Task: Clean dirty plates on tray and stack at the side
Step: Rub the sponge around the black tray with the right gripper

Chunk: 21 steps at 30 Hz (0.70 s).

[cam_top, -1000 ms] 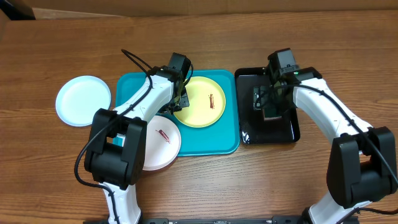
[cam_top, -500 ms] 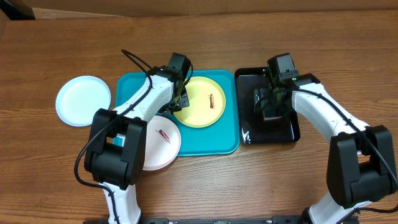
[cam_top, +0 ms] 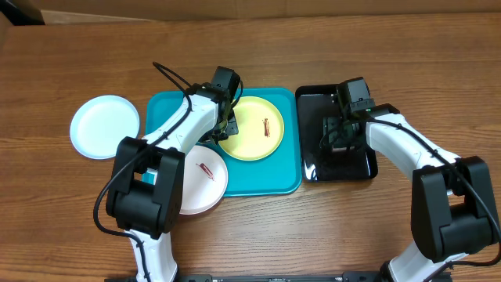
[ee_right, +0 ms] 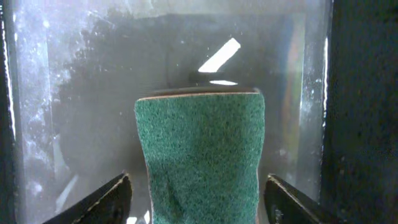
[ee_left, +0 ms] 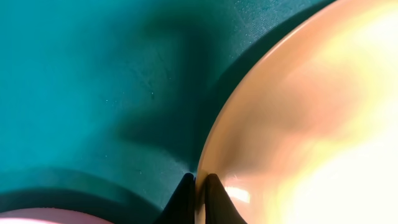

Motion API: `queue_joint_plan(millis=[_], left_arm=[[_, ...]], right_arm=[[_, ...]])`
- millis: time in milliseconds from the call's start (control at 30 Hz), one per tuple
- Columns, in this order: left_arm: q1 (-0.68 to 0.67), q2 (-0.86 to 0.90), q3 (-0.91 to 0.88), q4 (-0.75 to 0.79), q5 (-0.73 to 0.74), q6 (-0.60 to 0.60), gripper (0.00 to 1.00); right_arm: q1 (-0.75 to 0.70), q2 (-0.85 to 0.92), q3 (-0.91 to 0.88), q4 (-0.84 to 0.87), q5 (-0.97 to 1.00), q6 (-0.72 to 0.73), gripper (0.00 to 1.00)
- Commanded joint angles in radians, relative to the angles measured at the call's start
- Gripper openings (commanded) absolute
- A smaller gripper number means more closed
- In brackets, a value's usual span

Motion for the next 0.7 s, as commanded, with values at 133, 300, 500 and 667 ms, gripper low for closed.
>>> queue_joint_plan(millis=[133,300,500,667], left_arm=[[0.006,0.007,-0.004,0.000,0.008,0.020,0.04],[0.006,0.007,-0.004,0.000,0.008,0.020,0.04],[0.006,0.007,-0.004,0.000,0.008,0.020,0.04],[0.006,0.007,-0.004,0.000,0.007,0.020,0.04]], right_arm=[[-0.001,-0.007,-0.008,0.000,0.013,-0.003,0.68],[-0.001,-0.007,-0.008,0.002,0.014,-0.003,0.63],[-0.001,-0.007,-0.015,0.029,0.014,-0.026,0.55],[-0.001,-0.007,-0.023,0.037,0.014,-0.026,0.55]])
